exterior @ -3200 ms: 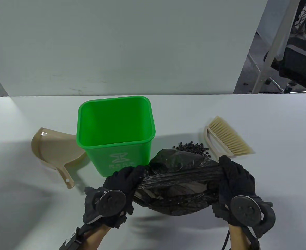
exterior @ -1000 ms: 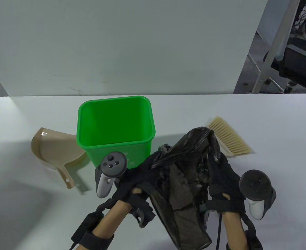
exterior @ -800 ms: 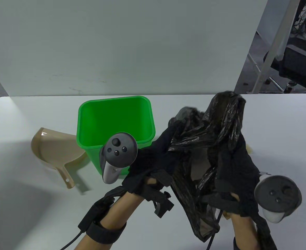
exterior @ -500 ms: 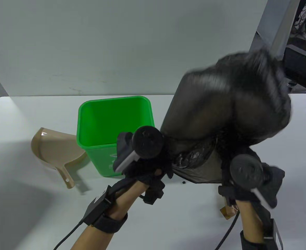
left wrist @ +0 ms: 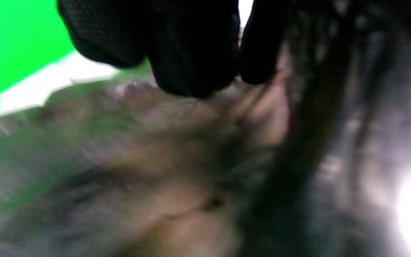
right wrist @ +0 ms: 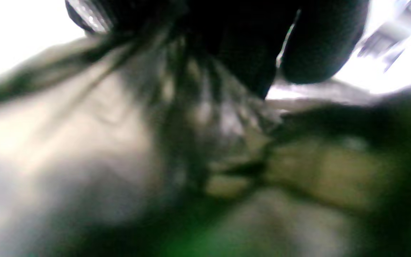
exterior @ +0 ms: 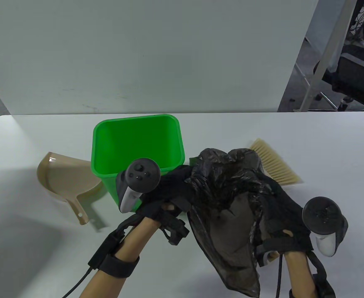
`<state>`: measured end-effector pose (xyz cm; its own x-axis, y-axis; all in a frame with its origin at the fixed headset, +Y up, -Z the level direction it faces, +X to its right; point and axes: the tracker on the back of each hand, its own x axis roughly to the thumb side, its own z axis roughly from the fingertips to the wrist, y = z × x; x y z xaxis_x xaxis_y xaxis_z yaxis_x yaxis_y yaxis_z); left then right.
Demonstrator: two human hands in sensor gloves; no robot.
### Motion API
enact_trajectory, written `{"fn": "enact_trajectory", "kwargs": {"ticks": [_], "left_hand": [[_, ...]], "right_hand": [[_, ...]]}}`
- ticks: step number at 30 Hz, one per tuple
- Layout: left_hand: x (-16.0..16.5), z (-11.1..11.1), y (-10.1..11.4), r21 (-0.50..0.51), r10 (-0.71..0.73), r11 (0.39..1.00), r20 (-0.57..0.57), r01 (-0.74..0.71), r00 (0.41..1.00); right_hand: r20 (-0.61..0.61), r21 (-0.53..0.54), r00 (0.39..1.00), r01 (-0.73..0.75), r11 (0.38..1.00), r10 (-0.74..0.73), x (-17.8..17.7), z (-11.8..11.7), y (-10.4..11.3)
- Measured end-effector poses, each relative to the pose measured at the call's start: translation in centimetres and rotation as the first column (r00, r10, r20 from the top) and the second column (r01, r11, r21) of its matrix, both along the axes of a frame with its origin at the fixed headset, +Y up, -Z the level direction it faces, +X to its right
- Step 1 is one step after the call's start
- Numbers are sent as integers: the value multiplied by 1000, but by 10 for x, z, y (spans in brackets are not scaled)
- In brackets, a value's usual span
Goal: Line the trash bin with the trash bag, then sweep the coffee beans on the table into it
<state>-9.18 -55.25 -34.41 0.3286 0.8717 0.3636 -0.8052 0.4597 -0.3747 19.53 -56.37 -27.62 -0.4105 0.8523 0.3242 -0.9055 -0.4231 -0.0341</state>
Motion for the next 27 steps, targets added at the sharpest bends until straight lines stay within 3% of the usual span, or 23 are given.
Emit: {"fn": "enact_trajectory", "kwargs": {"ticks": [2, 3, 6, 10, 16, 22, 27], "left_hand": [[8, 5, -6, -143, 128, 984, 169, -104, 977], [14, 9, -9, -226, 229, 959, 258, -172, 939], [17, 16, -9, -316, 395, 901, 315, -297, 863], [9, 23, 0, -247, 434, 896, 321, -369, 842], [-18, 40, 30, -127, 506, 862, 280, -491, 816], [-59, 56, 63, 33, 490, 860, 219, -509, 844], [-91, 63, 76, 136, 468, 864, 138, -485, 873]], "right_hand": [[-118, 9, 992, 48, 999, -46, -18, 2, 4], [-206, 13, 974, 96, 995, -92, -32, 3, 8], [-335, 8, 920, 216, 976, -201, -58, 5, 17], [-385, 34, 892, 269, 963, -236, -80, 3, 29], [-440, 151, 868, 324, 934, -230, -120, 4, 56], [-506, 228, 842, 339, 913, -186, -163, 2, 85], [-575, 213, 789, 400, 891, -217, -195, -10, 92]]}}
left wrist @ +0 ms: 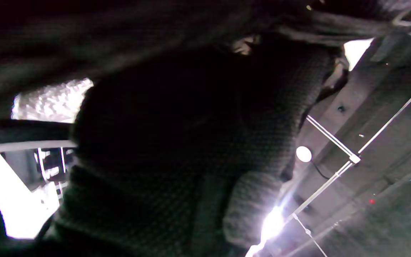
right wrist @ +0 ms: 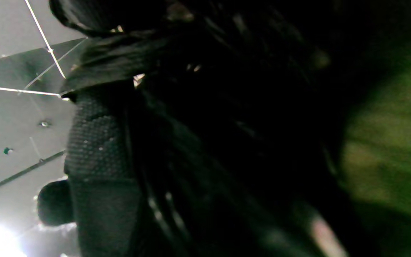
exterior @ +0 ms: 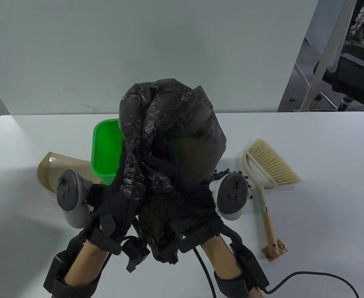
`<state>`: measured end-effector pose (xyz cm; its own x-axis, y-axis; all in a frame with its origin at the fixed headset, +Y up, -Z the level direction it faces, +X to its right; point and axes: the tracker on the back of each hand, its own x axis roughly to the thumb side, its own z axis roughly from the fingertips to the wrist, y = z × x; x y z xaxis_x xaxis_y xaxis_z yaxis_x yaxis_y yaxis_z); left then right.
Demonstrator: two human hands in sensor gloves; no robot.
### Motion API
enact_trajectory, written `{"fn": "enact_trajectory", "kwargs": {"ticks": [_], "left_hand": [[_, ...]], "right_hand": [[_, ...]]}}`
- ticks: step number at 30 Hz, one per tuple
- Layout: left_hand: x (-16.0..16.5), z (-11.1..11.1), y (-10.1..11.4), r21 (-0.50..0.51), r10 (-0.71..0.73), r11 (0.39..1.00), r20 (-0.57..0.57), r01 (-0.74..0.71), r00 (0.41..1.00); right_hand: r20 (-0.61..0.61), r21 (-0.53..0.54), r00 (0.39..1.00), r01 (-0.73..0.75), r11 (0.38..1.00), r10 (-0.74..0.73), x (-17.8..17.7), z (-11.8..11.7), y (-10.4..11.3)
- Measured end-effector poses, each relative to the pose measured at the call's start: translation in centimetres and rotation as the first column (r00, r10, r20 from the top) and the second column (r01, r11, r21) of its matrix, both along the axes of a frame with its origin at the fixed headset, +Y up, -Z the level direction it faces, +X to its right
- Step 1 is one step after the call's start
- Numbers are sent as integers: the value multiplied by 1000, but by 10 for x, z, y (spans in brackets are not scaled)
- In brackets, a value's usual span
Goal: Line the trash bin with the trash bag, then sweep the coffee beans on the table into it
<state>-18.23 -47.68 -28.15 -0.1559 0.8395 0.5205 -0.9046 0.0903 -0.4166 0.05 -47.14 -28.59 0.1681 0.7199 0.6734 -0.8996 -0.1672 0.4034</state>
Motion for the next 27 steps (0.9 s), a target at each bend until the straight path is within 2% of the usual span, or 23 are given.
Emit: {"fn": "enact_trajectory", "kwargs": {"ticks": [7, 11, 15, 18, 19, 21, 22, 23, 25, 26, 27], "left_hand": [[-24, -5, -2, 17, -22, 1000, -108, 24, 994], [-30, -18, -8, -18, -41, 999, -122, 39, 992], [-34, -43, -23, -167, -73, 985, -144, 48, 987], [-42, -61, -31, -296, -217, 945, -247, 140, 944], [-46, -65, -32, -337, -286, 925, -307, 177, 908], [-57, -73, -29, -433, -488, 851, -439, 299, 754], [-65, -78, -25, -467, -640, 768, -524, 439, 562], [-69, -79, -23, -476, -682, 730, -557, 490, 474], [-77, -81, -20, -513, -725, 653, -636, 558, 264], [-82, -82, -19, -524, -734, 625, -646, 578, 208], [-85, -83, -19, -537, -749, 604, -636, 589, 188]], "right_hand": [[-120, -53, 989, 80, 995, -86, -29, -27, -10], [-101, -105, 991, 76, 992, -87, -33, -38, -17], [-63, -208, 997, 31, 978, -45, -34, -59, -31], [-1, -368, 1000, 14, 930, -15, -31, -75, -43], [33, -399, 999, 2, 917, 13, -28, -79, -45], [155, -420, 978, -63, 905, 140, -18, -86, -47], [239, -406, 941, -129, 905, 241, -8, -90, -45], [267, -403, 923, -153, 902, 276, -4, -90, -45], [373, -391, 846, -229, 891, 381, 11, -94, -42], [418, -393, 810, -247, 886, 411, 18, -95, -42], [449, -397, 781, -260, 880, 433, 24, -97, -43]]}}
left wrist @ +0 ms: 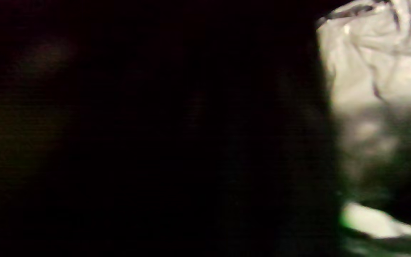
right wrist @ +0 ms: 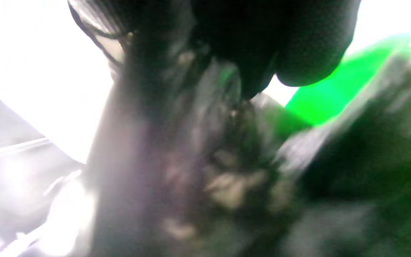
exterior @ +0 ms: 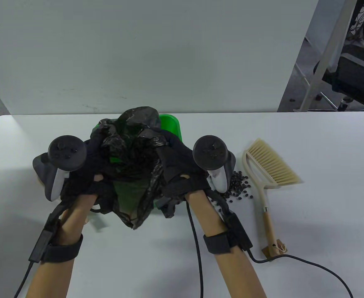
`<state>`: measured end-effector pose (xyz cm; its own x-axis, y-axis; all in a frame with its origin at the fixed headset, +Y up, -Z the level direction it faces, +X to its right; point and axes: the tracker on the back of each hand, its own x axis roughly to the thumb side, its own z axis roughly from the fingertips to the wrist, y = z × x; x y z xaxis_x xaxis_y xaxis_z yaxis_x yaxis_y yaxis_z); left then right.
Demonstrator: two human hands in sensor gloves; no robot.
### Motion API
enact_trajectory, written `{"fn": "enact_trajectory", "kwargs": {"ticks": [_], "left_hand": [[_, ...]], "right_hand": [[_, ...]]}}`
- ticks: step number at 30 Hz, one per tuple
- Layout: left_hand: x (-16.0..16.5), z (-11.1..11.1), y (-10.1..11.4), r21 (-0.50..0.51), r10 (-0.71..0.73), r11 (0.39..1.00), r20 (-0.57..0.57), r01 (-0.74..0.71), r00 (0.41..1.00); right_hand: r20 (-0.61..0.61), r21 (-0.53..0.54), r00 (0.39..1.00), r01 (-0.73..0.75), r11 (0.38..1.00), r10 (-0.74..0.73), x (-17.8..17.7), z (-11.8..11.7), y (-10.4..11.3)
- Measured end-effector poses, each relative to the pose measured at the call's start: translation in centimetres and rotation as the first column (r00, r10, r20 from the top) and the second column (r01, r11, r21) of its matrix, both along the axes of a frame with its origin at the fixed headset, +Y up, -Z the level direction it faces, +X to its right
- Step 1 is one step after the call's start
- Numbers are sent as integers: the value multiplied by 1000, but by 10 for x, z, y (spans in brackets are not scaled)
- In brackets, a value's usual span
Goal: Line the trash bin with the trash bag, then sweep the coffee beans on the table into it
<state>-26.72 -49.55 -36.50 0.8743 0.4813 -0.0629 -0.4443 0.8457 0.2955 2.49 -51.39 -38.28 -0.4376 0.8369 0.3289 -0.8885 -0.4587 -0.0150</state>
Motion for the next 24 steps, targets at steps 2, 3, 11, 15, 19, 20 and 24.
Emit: {"fn": "enact_trajectory", "kwargs": {"ticks": [2, 3, 11, 15, 19, 20, 24], "left_hand": [[-7, -3, -1, -53, -34, 998, -14, 34, 999], [-10, -4, -2, -85, -70, 994, -38, 67, 997], [-38, -20, -24, -156, -83, 986, -123, 64, 989], [-59, -35, -41, -176, 5, 984, -141, -30, 990], [-83, -52, -63, -218, 162, 957, -156, -194, 974], [-87, -56, -68, -222, 190, 949, -161, -223, 969], [-105, -78, -94, -288, 385, 869, -120, -403, 915]], "right_hand": [[66, 4, 997, -44, 999, 44, 11, -3, -3], [118, -2, 990, -75, 997, 75, 19, -6, -7], [287, -149, 881, -347, 926, 377, 51, -27, -46], [283, -219, 892, -297, 929, 352, 61, -41, -69], [268, -305, 901, -256, 917, 340, 66, -60, -87], [258, -322, 907, -243, 915, 332, 66, -64, -90], [227, -408, 952, -96, 908, 203, 65, -87, -101]]}}
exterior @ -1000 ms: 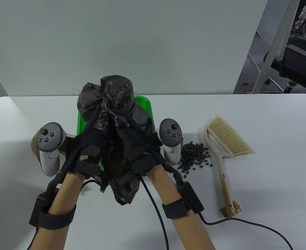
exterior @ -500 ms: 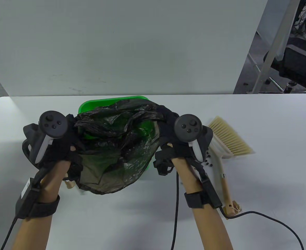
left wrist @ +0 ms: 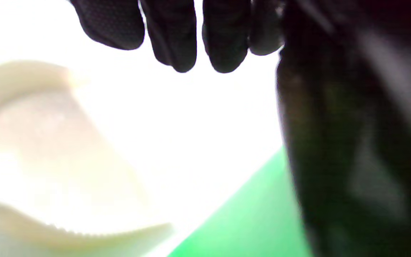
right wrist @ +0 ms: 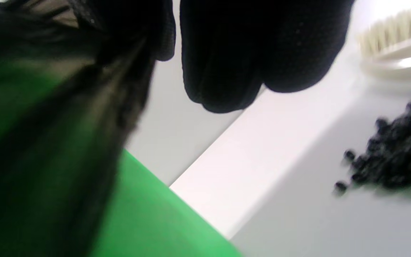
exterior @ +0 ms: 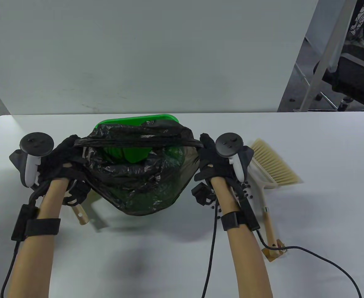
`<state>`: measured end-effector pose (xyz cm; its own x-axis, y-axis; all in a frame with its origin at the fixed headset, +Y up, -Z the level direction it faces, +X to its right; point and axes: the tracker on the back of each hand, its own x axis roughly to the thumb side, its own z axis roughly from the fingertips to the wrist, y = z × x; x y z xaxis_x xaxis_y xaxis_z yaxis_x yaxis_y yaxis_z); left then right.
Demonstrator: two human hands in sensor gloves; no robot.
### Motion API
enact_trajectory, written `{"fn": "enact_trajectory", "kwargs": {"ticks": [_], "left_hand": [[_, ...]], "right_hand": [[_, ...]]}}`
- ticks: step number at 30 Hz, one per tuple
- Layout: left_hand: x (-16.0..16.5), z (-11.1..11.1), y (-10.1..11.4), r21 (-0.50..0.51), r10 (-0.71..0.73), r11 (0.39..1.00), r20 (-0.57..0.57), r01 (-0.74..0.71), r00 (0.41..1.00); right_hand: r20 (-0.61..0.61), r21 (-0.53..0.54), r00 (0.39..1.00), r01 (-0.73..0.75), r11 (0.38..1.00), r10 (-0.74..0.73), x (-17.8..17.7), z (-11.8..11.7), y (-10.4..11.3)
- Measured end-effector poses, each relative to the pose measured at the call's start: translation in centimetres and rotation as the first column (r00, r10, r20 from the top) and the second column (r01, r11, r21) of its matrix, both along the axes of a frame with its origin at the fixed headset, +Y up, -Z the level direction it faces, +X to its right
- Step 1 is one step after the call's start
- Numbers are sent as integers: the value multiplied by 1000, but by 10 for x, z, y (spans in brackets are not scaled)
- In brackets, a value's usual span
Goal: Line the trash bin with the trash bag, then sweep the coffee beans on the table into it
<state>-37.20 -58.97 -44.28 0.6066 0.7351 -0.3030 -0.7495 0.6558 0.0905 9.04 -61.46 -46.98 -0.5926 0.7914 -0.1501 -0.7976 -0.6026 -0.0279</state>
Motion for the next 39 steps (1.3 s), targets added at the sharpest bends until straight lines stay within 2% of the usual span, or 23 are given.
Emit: {"fn": "enact_trajectory", "kwargs": {"ticks": [2, 3, 5, 6, 9, 11, 13, 17, 22, 25, 28, 31, 37, 39], "left_hand": [[-4, -11, -17, -23, 201, 979, 66, -200, 977], [-5, -16, -25, -42, 305, 952, 99, -302, 947], [-3, -28, -45, -125, 564, 826, 170, -550, 808], [-1, -30, -51, -131, 606, 796, 181, -591, 775], [9, -42, -68, -156, 705, 706, 253, -691, 663], [16, -49, -78, -182, 764, 639, 265, -747, 589], [20, -55, -87, -215, 797, 597, 269, -773, 540], [25, -63, -100, -218, 853, 514, 237, -830, 466], [29, -71, -108, -247, 870, 491, 193, -836, 454], [28, -74, -114, -291, 869, 495, 144, -819, 474], [26, -75, -120, -309, 837, 543, 120, -781, 534], [23, -74, -121, -311, 820, 563, 98, -765, 564], [18, -74, -109, -299, 755, 642, 91, -706, 649], [16, -72, -106, -293, 732, 668, 90, -684, 676]], "right_hand": [[-10, -13, 994, 109, 994, -109, -1, -9, -5], [-23, -31, 976, 216, 976, -217, -2, -17, -11], [-59, -105, 912, 398, 912, -405, -7, -29, -25], [-77, -122, 894, 432, 894, -442, -9, -31, -28], [-167, -189, 755, 607, 772, -634, -18, -45, -45], [-227, -233, 680, 658, 716, -698, -24, -53, -52], [-272, -265, 647, 661, 702, -712, -28, -57, -59], [-260, -275, 653, 656, 703, -711, -33, -63, -65], [-247, -288, 695, 612, 736, -675, -32, -66, -65], [-186, -301, 724, 601, 740, -664, -30, -67, -64], [-158, -300, 784, 541, 786, -600, -30, -69, -59], [-162, -325, 812, 492, 808, -560, -30, -71, -54], [-170, -378, 898, 321, 868, -406, -32, -70, -51], [-171, -386, 908, 296, 873, -384, -34, -69, -52]]}}
